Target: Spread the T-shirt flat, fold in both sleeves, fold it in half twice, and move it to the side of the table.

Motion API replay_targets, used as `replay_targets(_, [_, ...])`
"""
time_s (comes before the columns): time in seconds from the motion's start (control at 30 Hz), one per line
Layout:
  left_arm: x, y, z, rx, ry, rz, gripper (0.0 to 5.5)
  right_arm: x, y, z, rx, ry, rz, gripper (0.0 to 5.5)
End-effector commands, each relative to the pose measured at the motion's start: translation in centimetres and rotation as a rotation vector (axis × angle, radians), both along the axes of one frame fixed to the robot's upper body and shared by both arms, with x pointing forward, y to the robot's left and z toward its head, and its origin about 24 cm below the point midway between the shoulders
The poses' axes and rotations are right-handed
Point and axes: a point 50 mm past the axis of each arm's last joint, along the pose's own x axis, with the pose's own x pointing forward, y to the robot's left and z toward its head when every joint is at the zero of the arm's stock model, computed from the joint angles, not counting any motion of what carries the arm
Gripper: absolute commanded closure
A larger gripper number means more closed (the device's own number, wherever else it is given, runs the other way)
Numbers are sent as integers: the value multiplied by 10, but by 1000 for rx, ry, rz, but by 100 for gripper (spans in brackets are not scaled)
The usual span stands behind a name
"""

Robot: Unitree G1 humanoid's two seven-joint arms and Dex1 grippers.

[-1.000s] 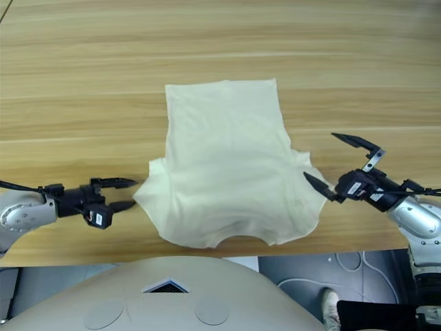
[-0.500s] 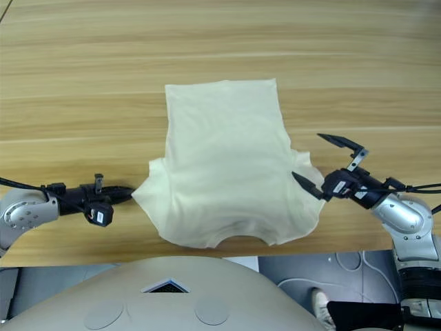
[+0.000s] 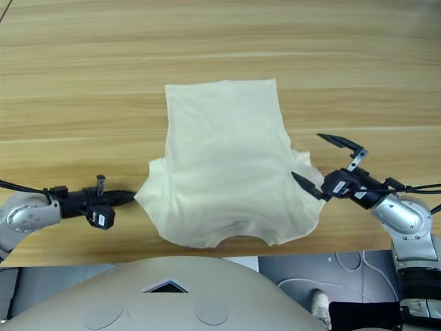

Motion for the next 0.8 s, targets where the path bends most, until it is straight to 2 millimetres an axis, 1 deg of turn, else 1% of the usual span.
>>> replay_targets(0.03, [9,-9,13,-106,-57,17,549,1,-2,2,-11,3,1,10])
replay_targets(0.1, [9,-14,18,-160,-62,15,549,0,-2,2,-11,3,2,10])
replay_targets(0.33, [7,-27,23,-255,-58,-19,549,-1,-1,3,-12,3,10,10])
replay_targets(0.53, [12,-33,20,-264,-76,-23,549,-1,1,4,-11,-2,19,10])
replay_targets(0.8, [25,-51,20,-293,-136,-45,549,-2,5,7,-10,-14,29,10])
